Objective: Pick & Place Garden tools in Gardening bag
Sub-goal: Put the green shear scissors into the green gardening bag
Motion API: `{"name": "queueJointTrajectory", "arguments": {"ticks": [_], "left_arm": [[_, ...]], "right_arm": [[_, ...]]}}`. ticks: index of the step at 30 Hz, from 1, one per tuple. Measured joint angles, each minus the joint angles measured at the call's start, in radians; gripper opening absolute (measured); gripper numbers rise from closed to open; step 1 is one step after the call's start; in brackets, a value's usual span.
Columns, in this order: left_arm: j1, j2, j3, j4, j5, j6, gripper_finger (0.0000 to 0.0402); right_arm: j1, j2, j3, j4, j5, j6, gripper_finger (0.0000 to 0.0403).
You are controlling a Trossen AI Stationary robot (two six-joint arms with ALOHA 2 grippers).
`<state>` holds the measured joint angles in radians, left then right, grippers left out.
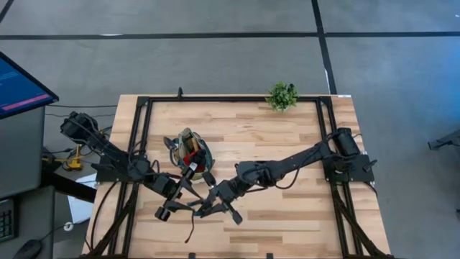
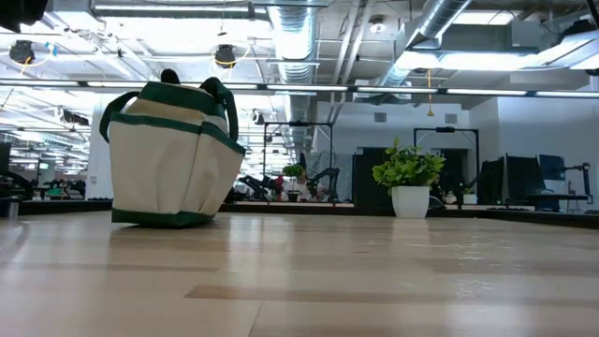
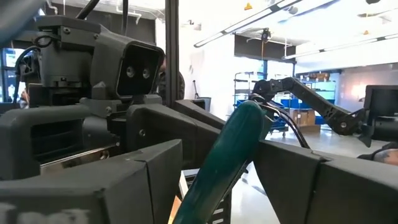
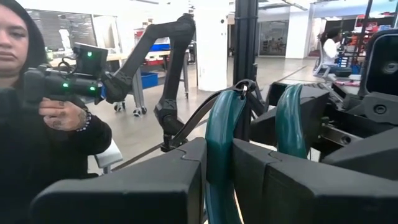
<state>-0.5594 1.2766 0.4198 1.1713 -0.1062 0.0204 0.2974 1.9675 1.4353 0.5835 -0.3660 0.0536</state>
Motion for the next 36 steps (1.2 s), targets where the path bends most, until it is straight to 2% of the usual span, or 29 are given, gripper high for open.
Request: {"name": "queueJointTrajectory", "arguments": {"ticks": [9, 21, 28, 32, 36], "left_arm": [[0.000, 0.000, 0.000, 0.000, 0.001, 0.000, 0.0166], [0.001, 0.000, 0.000, 0.004, -0.003, 0.007, 0.0074], [0.004, 0.000, 0.000, 0.005, -0.021, 0.012, 0.0062], [0.004, 0.000, 0.000, 0.005, -0.027, 0.047, 0.0042], [0.005, 0.000, 0.000, 0.003, -0.033, 0.046, 0.0042]], "right_arm": [[-0.019, 0.000, 0.000, 0.000, 0.000, 0.000, 0.0040], [-0.024, 0.000, 0.000, 0.007, 0.000, 0.004, 0.0040], [-0.025, 0.000, 0.000, 0.007, 0.000, 0.003, 0.0040], [-0.025, 0.000, 0.000, 0.007, 0.000, 0.000, 0.0040], [-0.025, 0.000, -0.001, 0.007, 0.000, 0.029, 0.0070]]}}
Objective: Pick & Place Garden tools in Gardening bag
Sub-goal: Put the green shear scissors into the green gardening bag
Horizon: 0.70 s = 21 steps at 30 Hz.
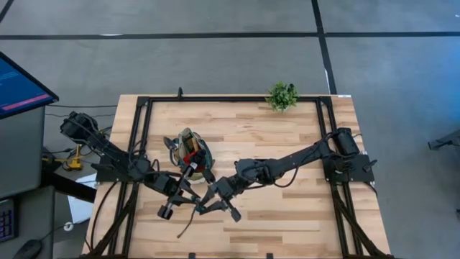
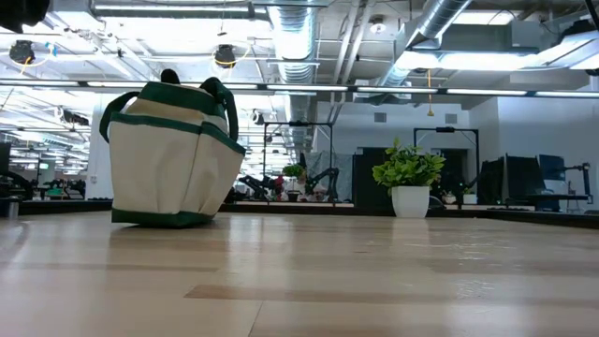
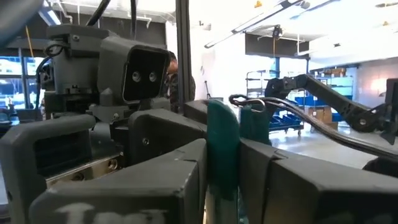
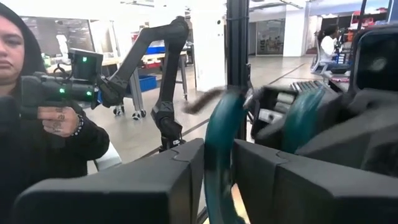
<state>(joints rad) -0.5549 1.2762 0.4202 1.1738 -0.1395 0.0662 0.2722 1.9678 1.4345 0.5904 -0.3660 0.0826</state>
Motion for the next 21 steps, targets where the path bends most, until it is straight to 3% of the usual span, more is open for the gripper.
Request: {"name": "queueJointTrajectory", "arguments": {"ticks": [3, 13, 21], "left_arm": [[0.000, 0.001, 0.000, -0.012, 0.001, 0.000, 0.0037], [0.000, 0.001, 0.000, -0.003, 0.005, 0.004, 0.0031], [0.000, 0.001, 0.000, 0.001, -0.023, 0.007, 0.0030]], "right_arm": [[0.000, 0.000, 0.000, 0.005, 0.000, 0.002, 0.0081], [-0.003, -0.018, 0.000, -0.032, -0.023, 0.050, 0.0060], [-0.013, -0.141, 0.000, -0.287, -0.080, 0.016, 0.0059]]}}
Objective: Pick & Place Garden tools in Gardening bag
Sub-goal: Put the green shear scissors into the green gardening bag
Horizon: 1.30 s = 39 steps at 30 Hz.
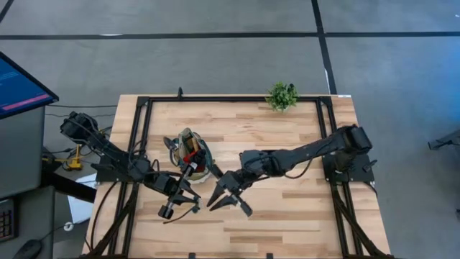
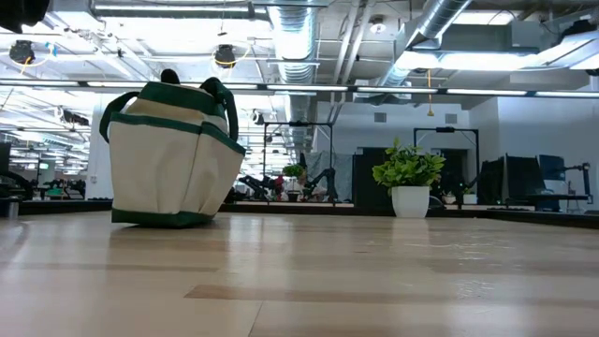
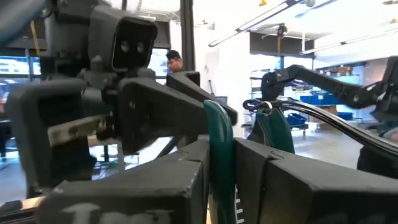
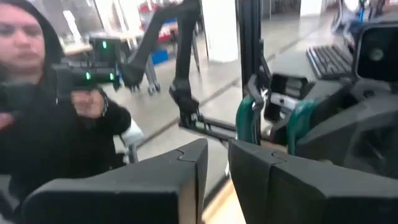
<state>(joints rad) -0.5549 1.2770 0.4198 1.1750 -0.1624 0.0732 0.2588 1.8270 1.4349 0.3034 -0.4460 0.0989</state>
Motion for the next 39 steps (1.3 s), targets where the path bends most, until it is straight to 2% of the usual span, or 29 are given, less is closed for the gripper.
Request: {"name": "queueJointTrajectory", "arguments": {"ticks": [3, 9, 15, 22, 25, 27, 39], "left_arm": [[0.000, 0.000, 0.000, 0.000, -0.025, 0.015, 0.0030], [0.000, -0.008, -0.001, -0.004, -0.086, 0.076, 0.0030], [0.002, -0.073, -0.022, -0.010, -0.133, 0.126, 0.0030], [0.002, -0.195, -0.133, -0.025, -0.350, 0.098, 0.0030], [-0.002, -0.226, -0.164, -0.022, -0.452, 0.098, 0.0030], [0.000, -0.232, -0.172, -0.012, -0.480, 0.098, 0.0030], [0.006, -0.219, -0.172, -0.013, -0.511, 0.105, 0.0030]], "right_arm": [[0.005, -0.057, 0.000, -0.152, 0.046, -0.044, 0.0052], [0.069, -0.114, 0.000, -0.429, 0.275, -0.125, 0.0006], [0.154, -0.074, 0.004, -0.498, 0.440, -0.130, 0.0001], [0.187, -0.022, 0.000, -0.575, 0.663, -0.031, 0.0001], [0.183, 0.001, 0.001, -0.581, 0.722, 0.001, 0.0001], [0.181, 0.007, -0.003, -0.599, 0.761, 0.004, 0.0000], [0.204, 0.061, -0.003, -0.598, 0.830, 0.118, 0.0000]]}}
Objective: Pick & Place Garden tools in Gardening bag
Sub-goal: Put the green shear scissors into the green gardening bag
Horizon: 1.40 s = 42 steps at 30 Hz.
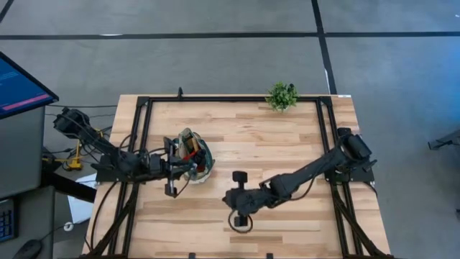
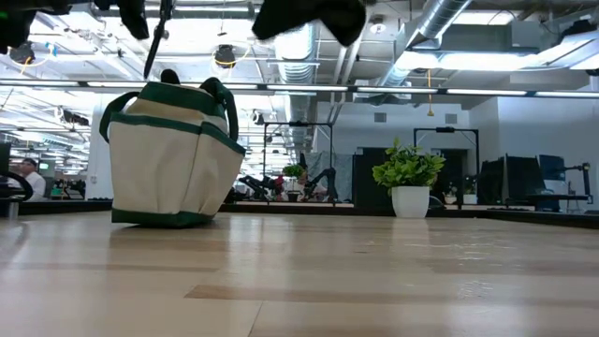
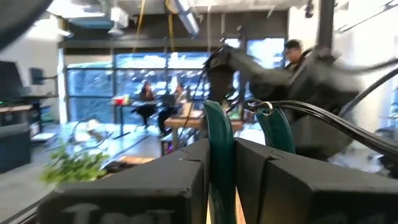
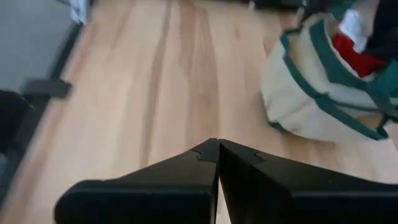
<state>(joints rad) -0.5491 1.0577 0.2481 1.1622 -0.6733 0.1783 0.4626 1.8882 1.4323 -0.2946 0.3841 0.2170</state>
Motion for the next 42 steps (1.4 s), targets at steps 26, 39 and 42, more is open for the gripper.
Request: {"name": "queueJointTrajectory", "arguments": {"ticks": [26, 39, 42], "left_arm": [[-0.042, 0.234, 0.000, 0.054, -0.305, -0.025, 0.0029], [-0.133, 0.381, 0.002, 0.058, -0.498, -0.113, 0.0029], [-0.135, 0.424, 0.003, 0.065, -0.561, -0.118, 0.0029]], "right_arm": [[0.061, 0.016, 0.002, 0.018, 0.171, 0.054, 0.0000], [0.046, 0.016, 0.002, 0.025, 0.167, 0.046, 0.0000], [0.047, 0.016, 0.002, 0.028, 0.167, 0.046, 0.0000]]}}
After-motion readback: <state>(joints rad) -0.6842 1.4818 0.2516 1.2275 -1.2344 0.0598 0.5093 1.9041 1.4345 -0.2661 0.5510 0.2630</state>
